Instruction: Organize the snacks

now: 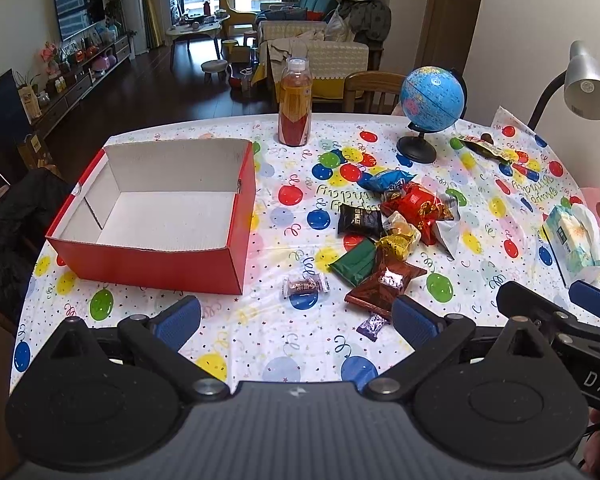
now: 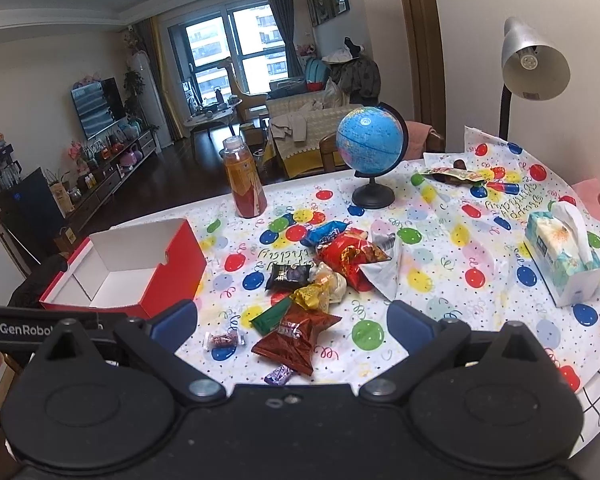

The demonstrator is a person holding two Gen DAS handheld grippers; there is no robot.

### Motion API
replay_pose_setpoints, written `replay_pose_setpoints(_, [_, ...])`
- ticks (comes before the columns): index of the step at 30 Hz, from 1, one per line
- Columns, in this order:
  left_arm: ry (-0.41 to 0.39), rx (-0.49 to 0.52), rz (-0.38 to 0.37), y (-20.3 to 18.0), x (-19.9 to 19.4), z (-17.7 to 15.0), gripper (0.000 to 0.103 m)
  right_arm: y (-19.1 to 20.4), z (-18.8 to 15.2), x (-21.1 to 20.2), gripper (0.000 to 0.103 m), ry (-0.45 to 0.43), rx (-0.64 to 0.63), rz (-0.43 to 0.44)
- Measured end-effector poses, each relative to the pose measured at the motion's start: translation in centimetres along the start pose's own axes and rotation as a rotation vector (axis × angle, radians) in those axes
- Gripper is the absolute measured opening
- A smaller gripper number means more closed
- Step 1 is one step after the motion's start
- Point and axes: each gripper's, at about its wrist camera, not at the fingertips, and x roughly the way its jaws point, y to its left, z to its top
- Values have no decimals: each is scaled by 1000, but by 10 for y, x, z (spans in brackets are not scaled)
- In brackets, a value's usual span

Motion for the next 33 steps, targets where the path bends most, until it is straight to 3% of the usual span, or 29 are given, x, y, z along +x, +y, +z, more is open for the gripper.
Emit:
replay_pose_setpoints(23, [-15, -1, -3, 0, -4, 4, 103, 5, 1, 0, 101, -14, -13, 12])
replay_pose_setpoints(33, [16, 9, -31, 10, 20, 17, 103, 14, 4, 16, 101, 6, -23, 12])
